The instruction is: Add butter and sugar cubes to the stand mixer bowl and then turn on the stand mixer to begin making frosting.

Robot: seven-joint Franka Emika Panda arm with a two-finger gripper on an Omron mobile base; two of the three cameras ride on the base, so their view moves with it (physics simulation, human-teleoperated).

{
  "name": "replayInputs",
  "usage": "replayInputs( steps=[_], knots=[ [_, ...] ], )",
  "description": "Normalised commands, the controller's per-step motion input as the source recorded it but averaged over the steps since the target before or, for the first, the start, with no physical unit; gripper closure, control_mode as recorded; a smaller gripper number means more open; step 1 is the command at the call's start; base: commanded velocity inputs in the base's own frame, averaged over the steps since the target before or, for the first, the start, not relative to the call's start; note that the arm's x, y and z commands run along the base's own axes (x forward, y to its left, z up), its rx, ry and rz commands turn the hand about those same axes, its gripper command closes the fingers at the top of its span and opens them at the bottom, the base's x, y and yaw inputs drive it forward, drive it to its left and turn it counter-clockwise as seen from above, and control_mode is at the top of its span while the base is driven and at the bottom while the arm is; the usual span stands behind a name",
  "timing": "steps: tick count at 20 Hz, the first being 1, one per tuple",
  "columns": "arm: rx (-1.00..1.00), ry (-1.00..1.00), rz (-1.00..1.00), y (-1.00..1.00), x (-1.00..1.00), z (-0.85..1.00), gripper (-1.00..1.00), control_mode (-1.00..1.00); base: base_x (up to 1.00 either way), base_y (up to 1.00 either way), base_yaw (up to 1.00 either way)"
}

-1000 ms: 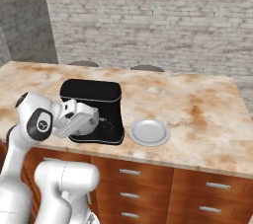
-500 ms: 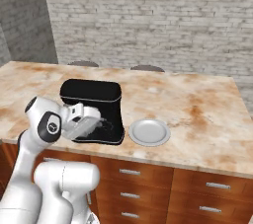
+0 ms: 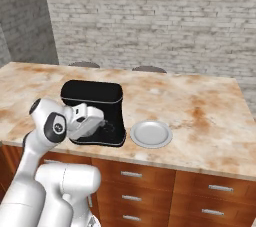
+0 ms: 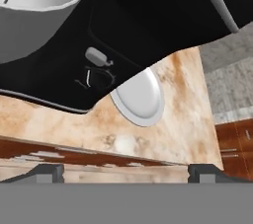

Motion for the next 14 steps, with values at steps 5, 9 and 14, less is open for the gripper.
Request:
replayInputs(
  steps=[5,9,14],
  knots=[
    [0.0,-0.05,0.06,-0.17,0.24,-0.34,-1.0,-1.0,0.0,0.0,0.0],
    [0.0,-0.02,0.05,-0.1,0.22,-0.48,-1.0,-1.0,0.0,0.0,0.0],
    [-0.01,0.0,0.06,-0.07,0.14,-0.65,-1.0,-1.0,0.0,0.0,0.0]
  ],
)
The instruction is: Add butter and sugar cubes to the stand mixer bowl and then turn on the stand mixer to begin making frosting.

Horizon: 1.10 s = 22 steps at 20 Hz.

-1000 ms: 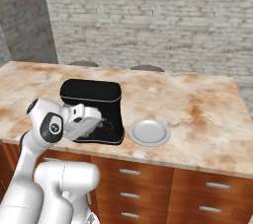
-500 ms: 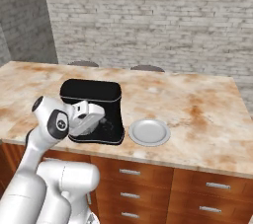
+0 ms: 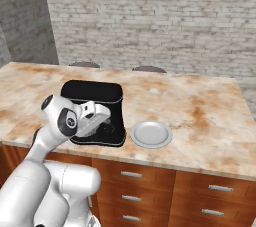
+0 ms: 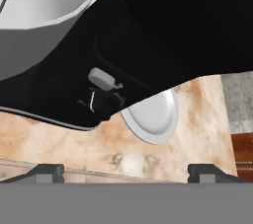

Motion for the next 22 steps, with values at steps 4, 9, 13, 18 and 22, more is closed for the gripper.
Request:
replayInputs(
  steps=[4,9,13,18,22],
  knots=[
    [-0.02,-0.04,0.05,-0.13,0.04,-0.75,-1.0,-1.0,0.0,0.0,0.0],
    [-0.05,-0.14,0.04,-0.24,0.0,-0.87,-1.0,-1.0,0.0,0.0,0.0],
    [-0.02,-0.18,0.07,-0.42,0.0,-0.94,-1.0,-1.0,0.0,0.0,0.0],
    [0.0,-0.08,0.09,-0.44,0.0,-1.0,-1.0,-1.0,0.0,0.0,0.0],
    [0.0,-0.06,0.09,-0.12,0.0,-0.87,-1.0,-1.0,0.0,0.0,0.0]
  ],
)
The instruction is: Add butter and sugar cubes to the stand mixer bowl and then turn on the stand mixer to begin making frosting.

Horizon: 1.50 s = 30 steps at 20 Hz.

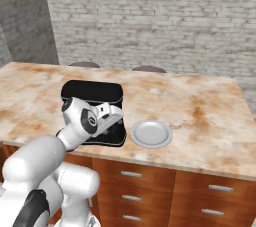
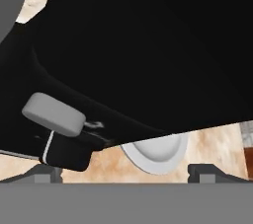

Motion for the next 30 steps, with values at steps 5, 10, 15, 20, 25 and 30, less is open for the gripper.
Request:
replayInputs(
  steps=[5,10,15,20,25,30],
  knots=[
    [0.0,-0.04,0.07,0.06,-0.09,-0.67,-1.0,-1.0,0.0,0.0,0.0],
    [0.0,-0.05,0.02,0.06,-0.21,-0.57,-1.0,-1.0,0.0,0.0,0.0],
    [0.02,-0.03,0.0,0.18,-0.24,-0.39,1.0,-1.0,0.0,0.0,0.0],
    [0.08,-0.07,0.0,0.03,-0.15,-0.1,1.0,-1.0,0.0,0.0,0.0],
    [0.16,-0.05,-0.01,0.0,0.0,-0.07,1.0,-1.0,0.0,0.0,0.0],
    [0.2,0.0,-0.02,-0.02,0.0,-0.3,1.0,-1.0,0.0,0.0,0.0]
  ],
)
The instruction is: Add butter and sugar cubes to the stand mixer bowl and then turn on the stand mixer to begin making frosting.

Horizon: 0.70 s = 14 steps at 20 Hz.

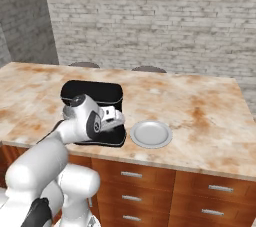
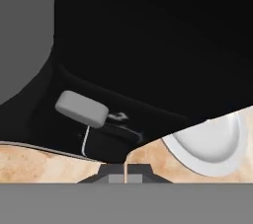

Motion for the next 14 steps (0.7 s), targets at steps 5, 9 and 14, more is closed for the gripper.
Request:
replayInputs(
  steps=[5,9,14],
  knots=[
    [0.18,0.0,-0.03,0.0,0.0,-0.51,1.0,-1.0,0.0,0.0,0.0],
    [0.19,0.0,-0.01,0.0,0.0,-0.52,1.0,-1.0,0.0,0.0,0.0],
    [0.29,0.0,0.0,0.0,-0.07,-0.63,1.0,-1.0,0.0,0.0,0.0]
  ],
)
